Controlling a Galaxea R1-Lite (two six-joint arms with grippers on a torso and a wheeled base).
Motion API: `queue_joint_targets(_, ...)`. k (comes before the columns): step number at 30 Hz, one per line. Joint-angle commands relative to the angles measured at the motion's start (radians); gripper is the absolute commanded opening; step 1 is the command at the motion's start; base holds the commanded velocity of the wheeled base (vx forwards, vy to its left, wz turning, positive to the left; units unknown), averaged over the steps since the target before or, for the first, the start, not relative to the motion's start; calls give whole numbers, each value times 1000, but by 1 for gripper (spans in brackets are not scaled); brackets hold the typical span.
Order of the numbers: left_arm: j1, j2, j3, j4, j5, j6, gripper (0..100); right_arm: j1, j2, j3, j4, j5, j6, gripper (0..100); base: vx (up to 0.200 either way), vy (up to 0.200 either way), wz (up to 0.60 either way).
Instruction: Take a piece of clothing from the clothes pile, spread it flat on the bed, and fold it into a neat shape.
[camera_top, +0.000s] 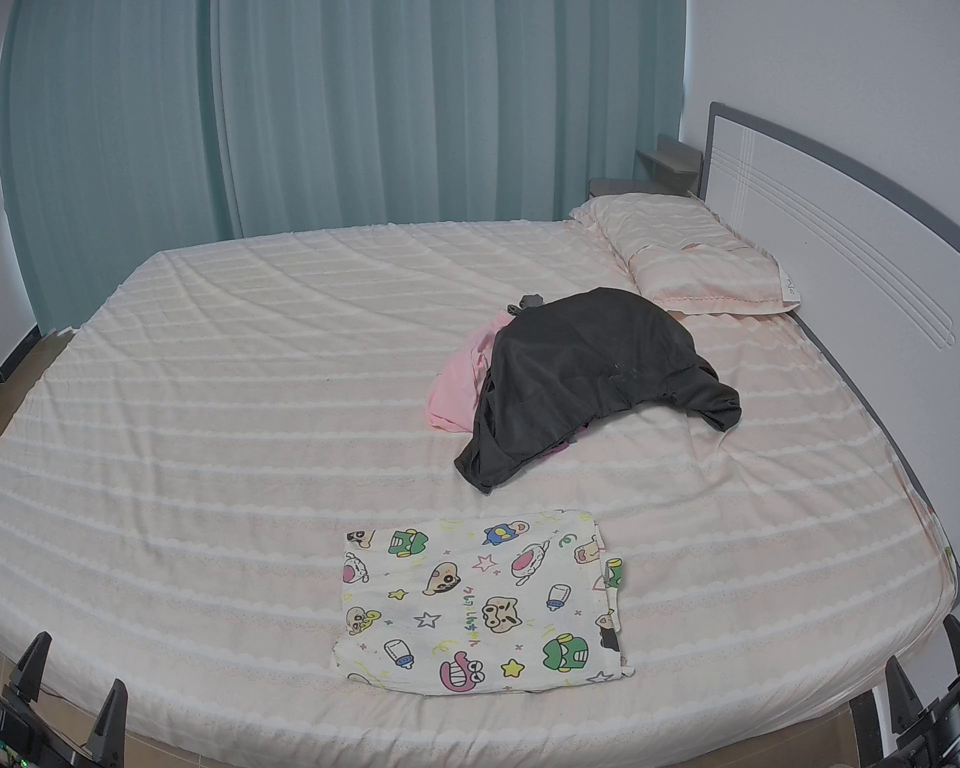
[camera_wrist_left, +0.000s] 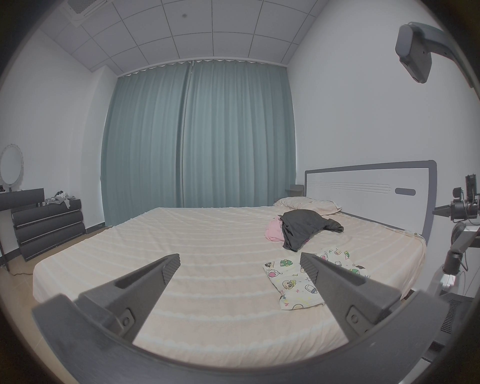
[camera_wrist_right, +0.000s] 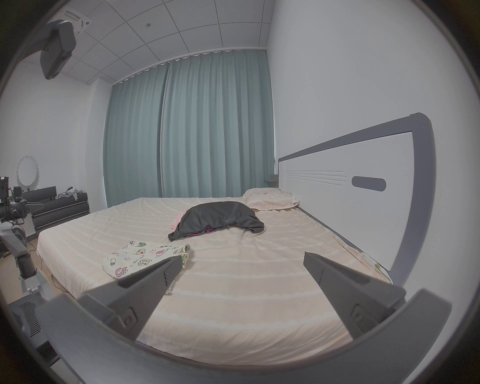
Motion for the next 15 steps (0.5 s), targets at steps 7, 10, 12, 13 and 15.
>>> queue_joint_targets(7,0,-15,8,-2,-15,2,100,0,-15,10,1,0,-3,100,0,0,0)
queue_joint_targets(10,0,-15,8,1,-26,-4,100,0,-15,10,1,0,-1,100,0,0,0)
queue_joint_targets(12,0,-15,8,1,-45,-6,100,0,-15,10,1,0,-1,100,0,0,0)
queue_joint_targets(13,0,-15,10,-4,-50,-4,100,0,-15,10,1,0,-1,100,0,0,0)
queue_joint_targets(15,0,-15,10,-5,-50,4,100,0,-15,10,1,0,-1,100,0,0,0)
